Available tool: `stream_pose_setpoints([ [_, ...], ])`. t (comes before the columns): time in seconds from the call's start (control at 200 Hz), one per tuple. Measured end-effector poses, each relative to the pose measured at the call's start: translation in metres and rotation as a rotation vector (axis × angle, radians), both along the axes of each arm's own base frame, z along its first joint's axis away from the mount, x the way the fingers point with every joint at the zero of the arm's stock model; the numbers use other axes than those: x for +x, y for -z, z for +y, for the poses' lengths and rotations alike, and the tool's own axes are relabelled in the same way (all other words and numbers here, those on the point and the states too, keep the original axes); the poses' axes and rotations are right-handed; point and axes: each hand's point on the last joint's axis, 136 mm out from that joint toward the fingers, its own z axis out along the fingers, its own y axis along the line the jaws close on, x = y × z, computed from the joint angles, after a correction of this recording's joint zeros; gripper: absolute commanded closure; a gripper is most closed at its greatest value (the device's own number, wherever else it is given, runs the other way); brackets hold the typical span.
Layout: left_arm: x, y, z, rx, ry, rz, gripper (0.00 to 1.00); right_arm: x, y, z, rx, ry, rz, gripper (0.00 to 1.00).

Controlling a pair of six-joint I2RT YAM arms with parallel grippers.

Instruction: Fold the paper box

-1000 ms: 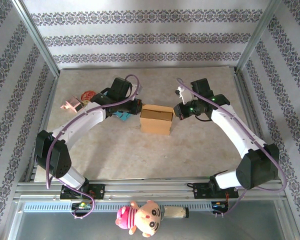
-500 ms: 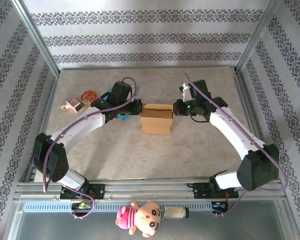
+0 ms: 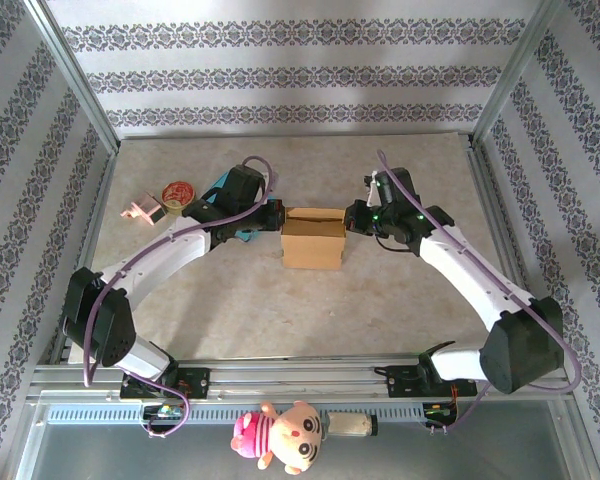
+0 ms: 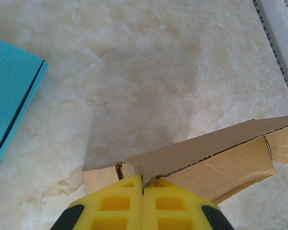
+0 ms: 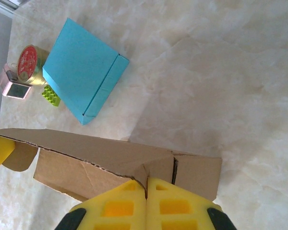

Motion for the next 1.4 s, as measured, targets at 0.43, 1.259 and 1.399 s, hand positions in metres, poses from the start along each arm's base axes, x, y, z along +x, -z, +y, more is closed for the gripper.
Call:
stream_pose_setpoints([
  [0.43, -0.003, 0.000, 0.000, -0.006, -0.007, -0.008, 1.00, -0.003, 0.002, -0.003, -0.097, -0.008, -0.068, 1.00],
  [1.259, -0.016, -0.001, -0.003, -0.043, 0.015, 0.027, 1.00, -0.009, 0.007, -0.008, -0.127, -0.031, -0.115, 1.00],
  [1.399, -0.018, 0.001, -0.004, -0.058, 0.010, 0.045, 1.00, -0.008, 0.011, -0.006, -0.149, -0.054, -0.116, 1.00],
])
